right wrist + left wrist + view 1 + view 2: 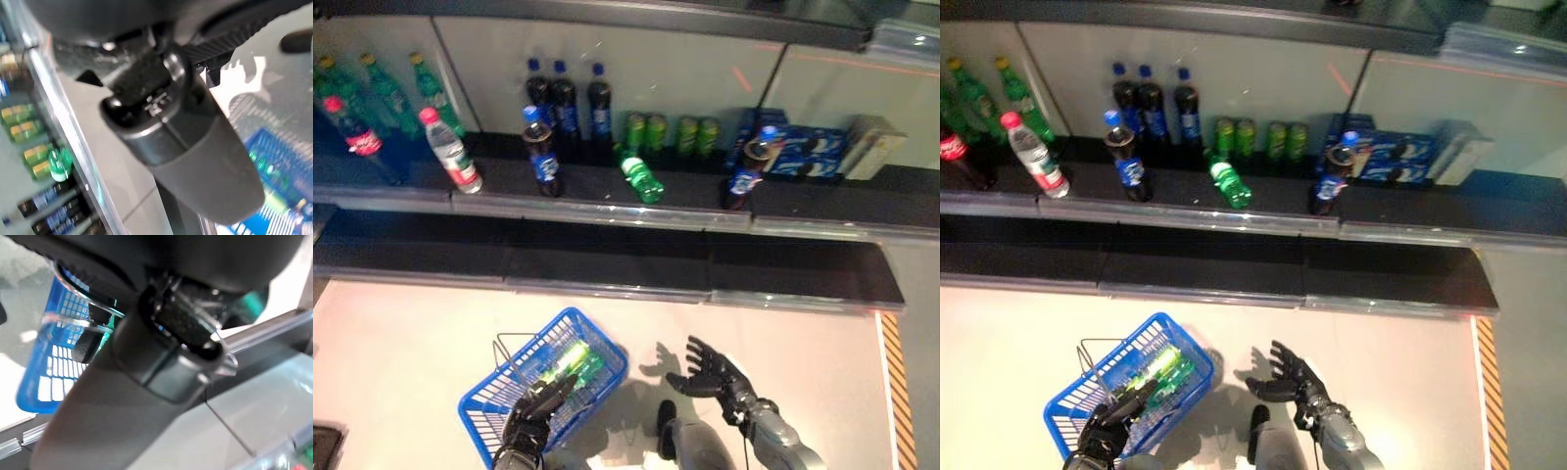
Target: Pick up the drink and place into the basket.
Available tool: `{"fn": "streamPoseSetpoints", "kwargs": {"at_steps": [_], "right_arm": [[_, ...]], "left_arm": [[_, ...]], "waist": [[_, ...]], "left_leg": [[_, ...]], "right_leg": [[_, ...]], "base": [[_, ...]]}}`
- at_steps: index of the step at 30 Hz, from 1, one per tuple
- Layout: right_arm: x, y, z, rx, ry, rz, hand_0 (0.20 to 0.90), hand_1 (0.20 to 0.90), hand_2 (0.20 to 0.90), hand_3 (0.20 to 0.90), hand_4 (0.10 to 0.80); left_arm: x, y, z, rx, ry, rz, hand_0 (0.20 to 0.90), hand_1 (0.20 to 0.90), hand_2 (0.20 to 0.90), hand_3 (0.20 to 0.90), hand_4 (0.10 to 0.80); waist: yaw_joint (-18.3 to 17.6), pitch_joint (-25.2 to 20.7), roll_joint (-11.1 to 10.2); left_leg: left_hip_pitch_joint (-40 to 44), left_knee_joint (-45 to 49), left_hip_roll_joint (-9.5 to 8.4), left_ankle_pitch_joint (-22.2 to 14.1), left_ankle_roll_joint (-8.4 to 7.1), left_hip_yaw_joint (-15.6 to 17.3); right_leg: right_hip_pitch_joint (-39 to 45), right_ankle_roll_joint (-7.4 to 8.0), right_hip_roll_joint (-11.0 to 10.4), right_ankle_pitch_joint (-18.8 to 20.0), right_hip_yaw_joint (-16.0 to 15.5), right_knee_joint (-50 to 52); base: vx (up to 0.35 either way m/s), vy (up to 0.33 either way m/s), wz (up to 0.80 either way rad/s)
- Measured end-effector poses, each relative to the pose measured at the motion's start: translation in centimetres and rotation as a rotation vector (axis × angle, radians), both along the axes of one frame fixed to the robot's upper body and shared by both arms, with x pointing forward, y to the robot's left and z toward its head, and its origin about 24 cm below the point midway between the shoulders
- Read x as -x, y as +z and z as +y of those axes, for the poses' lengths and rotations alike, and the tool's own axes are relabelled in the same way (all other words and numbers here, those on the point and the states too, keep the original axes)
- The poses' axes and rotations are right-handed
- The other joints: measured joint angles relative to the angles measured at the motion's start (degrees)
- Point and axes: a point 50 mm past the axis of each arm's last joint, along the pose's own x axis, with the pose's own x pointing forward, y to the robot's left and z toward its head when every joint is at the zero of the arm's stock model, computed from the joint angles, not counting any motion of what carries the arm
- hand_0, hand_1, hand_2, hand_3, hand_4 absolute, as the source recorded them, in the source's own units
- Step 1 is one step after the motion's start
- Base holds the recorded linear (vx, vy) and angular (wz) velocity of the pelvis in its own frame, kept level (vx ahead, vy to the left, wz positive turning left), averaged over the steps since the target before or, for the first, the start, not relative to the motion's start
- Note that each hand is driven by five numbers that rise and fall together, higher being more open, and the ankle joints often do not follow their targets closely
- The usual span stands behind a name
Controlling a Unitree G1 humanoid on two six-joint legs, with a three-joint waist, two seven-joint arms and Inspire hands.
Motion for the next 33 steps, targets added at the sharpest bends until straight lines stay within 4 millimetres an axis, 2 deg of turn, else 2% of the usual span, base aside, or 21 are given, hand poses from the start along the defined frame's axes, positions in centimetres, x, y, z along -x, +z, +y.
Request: {"fn": "streamPoseSetpoints", "kwargs": {"at_steps": [2,4,5,6,7,8,9,10,11,14,15,16,17,18,19,20,22,27,29,31,33], "right_arm": [[0.5,-0.2,-1.2,0.044,-0.004,0.018,0.900,0.900,0.900,0.900,0.800],[1.3,-0.5,-1.8,0.080,-0.002,0.040,0.900,0.900,0.900,0.900,0.800],[1.8,-0.7,-1.9,0.084,-0.004,0.056,0.900,0.900,0.900,0.900,0.800],[2.2,-0.9,-1.9,0.089,-0.005,0.072,0.900,0.900,0.900,0.900,0.800],[2.6,-1.2,-1.7,0.085,-0.006,0.086,0.900,0.900,0.900,0.900,0.800],[3.0,-1.7,-1.5,0.084,-0.015,0.113,0.900,0.900,0.900,0.900,0.800],[3.7,-2.8,-1.2,0.092,-0.033,0.175,0.900,0.900,0.900,0.900,0.800],[3.7,-3.0,-1.0,0.087,-0.025,0.181,0.900,0.900,0.900,0.900,0.800],[3.8,-2.8,-1.0,0.084,-0.026,0.167,0.900,0.900,0.900,0.900,0.800],[4.3,-2.7,-2.4,0.132,-0.031,0.173,0.900,0.900,0.900,0.900,0.800],[4.5,-2.7,-2.9,0.149,-0.029,0.179,0.900,0.900,0.900,0.900,0.800],[4.8,-2.7,-3.5,0.166,-0.026,0.189,0.900,0.900,0.900,0.900,0.800],[4.9,-2.5,-3.7,0.175,-0.018,0.185,0.900,0.900,0.900,0.900,0.800],[4.6,-2.5,-3.3,0.164,-0.019,0.177,0.900,0.900,0.900,0.900,0.800],[5.2,-2.9,-2.1,0.125,-0.024,0.194,0.900,0.900,0.900,0.900,0.800],[5.8,-3.2,-1.2,0.093,-0.034,0.207,0.900,0.900,0.900,0.900,0.800],[5.5,-3.2,-0.3,0.069,-0.031,0.196,0.900,0.900,0.900,0.900,0.800],[3.3,-2.2,0.2,0.072,-0.020,0.121,0.900,0.900,0.900,0.900,0.800],[2.8,-2.0,0.3,0.070,-0.017,0.099,0.900,0.900,0.900,0.900,0.800],[2.4,-1.8,0.5,0.063,-0.019,0.070,0.900,0.900,0.900,0.900,0.800],[1.6,-1.2,0.6,0.066,0.005,0.024,0.900,0.900,0.900,0.900,0.800]], "left_arm": [[-0.3,-0.1,-1.2,0.052,0.029,-0.025,0.300,0.300,0.300,0.200,0.100],[-0.4,-0.1,-1.8,0.079,0.057,-0.035,0.300,0.300,0.300,0.200,0.100],[-0.2,-0.3,-1.9,0.088,0.065,-0.030,0.300,0.300,0.300,0.200,0.100],[0.3,-0.4,-2.1,0.092,0.073,-0.025,0.300,0.300,0.300,0.200,0.100],[0.6,-0.3,-1.9,0.084,0.075,-0.030,0.300,0.300,0.300,0.200,0.100],[0.8,-0.4,-1.6,0.075,0.082,-0.020,0.300,0.300,0.300,0.200,0.100],[1.0,-0.8,-0.9,0.055,0.113,0.017,0.300,0.300,0.300,0.200,0.100],[1.0,-0.6,-0.1,0.032,0.112,0.019,0.300,0.300,0.300,0.200,0.100],[1.7,-0.5,0.9,0.018,0.144,0.009,0.300,0.300,0.300,0.200,0.100],[2.4,-1.2,-0.2,0.074,0.200,0.025,0.300,0.300,0.300,0.200,0.100],[2.8,-1.5,-0.9,0.096,0.209,0.038,0.300,0.300,0.300,0.200,0.100],[3.4,-1.9,-1.9,0.127,0.227,0.057,0.300,0.300,0.300,0.200,0.100],[3.8,-2.1,-2.5,0.144,0.234,0.067,0.300,0.300,0.300,0.200,0.100],[3.5,-2.0,-2.3,0.139,0.234,0.055,0.300,0.300,0.300,0.200,0.100],[3.5,-1.8,-1.1,0.112,0.231,0.059,0.300,0.300,0.300,0.200,0.100],[3.5,-1.6,-0.1,0.089,0.226,0.066,0.300,0.300,0.300,0.200,0.100],[3.1,-1.4,0.7,0.079,0.230,0.079,0.300,0.300,0.300,0.200,0.100],[3.3,-1.1,1.7,0.052,0.237,0.071,0.300,0.300,0.300,0.200,0.100],[3.2,-0.8,2.3,0.036,0.234,0.065,0.300,0.300,0.300,0.200,0.100],[3.1,-0.6,2.8,0.015,0.219,0.064,0.300,0.300,0.300,0.200,0.100],[3.1,-0.8,2.2,0.026,0.209,0.071,0.300,0.300,0.300,0.200,0.100]], "waist": [[0.5,-0.5,1.0],[0.6,-0.8,1.3],[0.4,-0.8,1.6],[1.2,-0.8,3.3],[0.9,-1.1,2.9],[0.5,-0.6,3.1],[1.7,-0.3,2.6],[3.0,-0.8,2.5],[4.4,-0.8,2.2],[4.5,0.4,4.8],[4.6,0.5,5.9],[4.6,0.3,7.7],[4.8,-0.6,9.4],[5.3,0.1,8.5],[5.6,-0.2,5.4],[5.3,-0.8,2.3],[4.7,-0.5,1.3],[4.0,-0.3,1.9],[3.9,-0.2,2.0],[4.1,-0.3,1.6],[3.3,0.9,2.9]], "left_leg": [[-1.3,0.9,-5.11,-1.8,1.33,-0.6],[-2.2,0.6,-7.05,-1.8,2.37,0.7],[-2.3,0.1,-6.88,-1.4,3.19,0.6],[-3.0,0.1,-4.08,-4.5,1.76,-0.2],[-2.6,0.2,-4.25,-6.7,0.38,0.2],[-3.1,2.8,-3.41,-9.9,-1.53,-1.2],[-7.1,7.7,-3.06,-9.2,-2.07,-4.3],[-7.3,4.2,-3.21,-9.5,-2.12,-4.1],[-6.8,-5.9,-2.68,-8.1,-2.39,-3.8],[-6.5,-12.3,-1.31,-5.4,-2.41,-2.5],[-6.7,-11.6,-0.97,-5.5,-2.37,-2.4],[-6.4,-7.9,-0.96,-6.7,-1.01,-2.2],[-6.1,-8.9,-0.48,-7.5,0.51,-2.4],[-5.9,-8.7,-1.20,-5.9,1.16,-0.7],[-5.5,-8.7,-3.65,-5.4,1.97,0.7],[-4.8,-8.8,-5.94,-5.1,2.99,1.2],[-4.1,-9.9,-7.13,-4.9,4.19,0.7],[-1.0,-18.3,-7.73,-0.7,6.90,-0.4],[-0.8,-19.5,-7.80,0.0,6.89,-1.3],[-0.8,-20.2,-8.51,0.1,6.73,-2.8],[-0.6,-20.6,-7.63,-0.1,6.77,-5.8]], "right_leg": [[1.0,-0.62,-0.4,0.8,-0.2,-2.0],[2.0,-0.44,-0.2,1.4,-1.4,-3.9],[2.7,0.18,0.4,1.8,-1.7,-5.5],[-1.7,-0.34,2.9,-4.1,-1.8,9.6],[-1.9,0.29,3.3,-8.4,-2.2,13.7],[-0.3,-1.99,4.5,-11.8,-1.4,13.0],[1.9,-2.38,6.3,-10.1,1.2,9.6],[1.8,-2.68,6.4,-9.6,1.9,8.4],[2.4,-3.72,6.4,-9.0,2.4,6.0],[4.2,-4.54,6.0,-8.5,2.3,3.2],[4.3,-4.11,5.8,-8.8,2.2,3.0],[4.1,-3.22,5.1,-9.2,2.1,3.0],[4.0,-1.04,5.9,-9.3,1.4,3.8],[2.5,0.80,4.8,-12.2,1.8,9.8],[2.1,2.60,2.6,-15.6,1.3,17.2],[5.4,3.55,1.1,-17.9,0.2,16.0],[5.0,6.89,0.0,-16.9,0.1,19.1],[-0.8,6.53,0.0,-12.5,-0.3,24.4],[-0.5,5.98,0.8,-13.3,-1.3,19.3],[0.9,5.39,1.7,-10.5,-3.2,7.7],[-2.5,5.93,1.7,-8.4,-0.8,6.4]], "base": [[0.182,0.007,-0.55],[0.162,0.048,-0.26],[0.297,0.122,-0.12],[0.395,0.168,0.12],[0.411,0.175,0.56],[0.472,0.200,0.79],[0.469,0.198,0.52],[0.570,0.257,-0.05],[0.412,0.202,-0.28],[0.325,0.180,-0.13],[0.459,0.280,-0.46],[0.500,0.315,-0.54],[0.502,0.310,-0.67],[0.606,0.433,-0.48],[0.434,0.356,-0.19],[0.446,0.398,0.08],[0.359,0.281,0.30],[0.188,0.047,0.17],[0.122,-0.037,0.31],[0.308,-0.196,0.43],[0.411,-0.280,0.34]]}}
